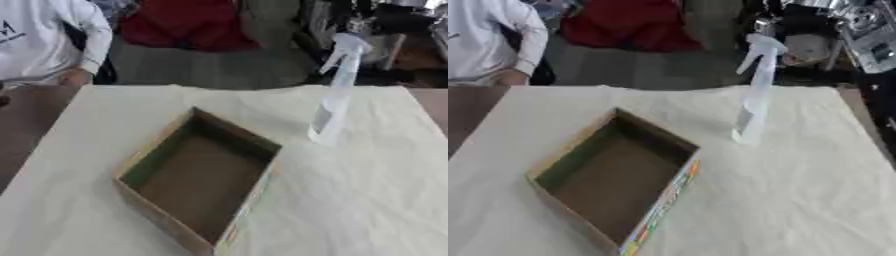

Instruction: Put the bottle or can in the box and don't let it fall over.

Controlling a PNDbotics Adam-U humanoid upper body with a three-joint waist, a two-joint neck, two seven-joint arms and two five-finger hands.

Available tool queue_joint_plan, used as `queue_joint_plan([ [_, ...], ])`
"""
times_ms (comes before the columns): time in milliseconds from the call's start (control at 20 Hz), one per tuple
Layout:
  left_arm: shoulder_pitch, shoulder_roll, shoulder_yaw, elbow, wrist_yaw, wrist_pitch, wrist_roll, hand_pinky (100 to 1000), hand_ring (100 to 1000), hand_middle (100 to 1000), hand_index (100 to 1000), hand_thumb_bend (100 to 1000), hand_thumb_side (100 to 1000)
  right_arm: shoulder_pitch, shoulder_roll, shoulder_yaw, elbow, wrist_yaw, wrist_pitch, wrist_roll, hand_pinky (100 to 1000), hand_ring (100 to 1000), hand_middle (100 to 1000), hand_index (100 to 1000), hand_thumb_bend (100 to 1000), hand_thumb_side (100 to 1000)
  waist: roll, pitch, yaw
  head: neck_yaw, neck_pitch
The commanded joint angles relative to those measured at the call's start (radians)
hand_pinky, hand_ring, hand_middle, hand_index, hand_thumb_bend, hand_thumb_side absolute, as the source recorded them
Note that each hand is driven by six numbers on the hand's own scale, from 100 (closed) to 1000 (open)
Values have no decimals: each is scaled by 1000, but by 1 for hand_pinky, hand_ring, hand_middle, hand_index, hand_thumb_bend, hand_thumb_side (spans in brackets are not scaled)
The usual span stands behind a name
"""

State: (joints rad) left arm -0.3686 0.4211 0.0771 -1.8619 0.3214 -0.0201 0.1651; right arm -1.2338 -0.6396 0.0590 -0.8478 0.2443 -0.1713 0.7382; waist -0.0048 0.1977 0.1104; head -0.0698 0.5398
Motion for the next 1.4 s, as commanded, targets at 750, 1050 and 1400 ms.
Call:
queue_joint_plan([
  [750,-1,29,6,-13,-1,0,-3,712,720,728,860,239,647,-14,-30,14,-58,35,-24,104,910,945,889,907,100,358,4,-24,-9,-2,25],
  [1050,0,28,6,-12,-1,1,-5,711,719,723,857,234,648,-18,-23,13,-49,30,-33,127,904,927,867,898,100,257,4,-23,-10,-3,25],
  [1400,2,28,6,-12,-1,1,-4,712,719,715,853,237,649,-15,-26,15,-47,60,-38,141,899,915,858,886,100,198,4,-20,-11,-4,25],
])
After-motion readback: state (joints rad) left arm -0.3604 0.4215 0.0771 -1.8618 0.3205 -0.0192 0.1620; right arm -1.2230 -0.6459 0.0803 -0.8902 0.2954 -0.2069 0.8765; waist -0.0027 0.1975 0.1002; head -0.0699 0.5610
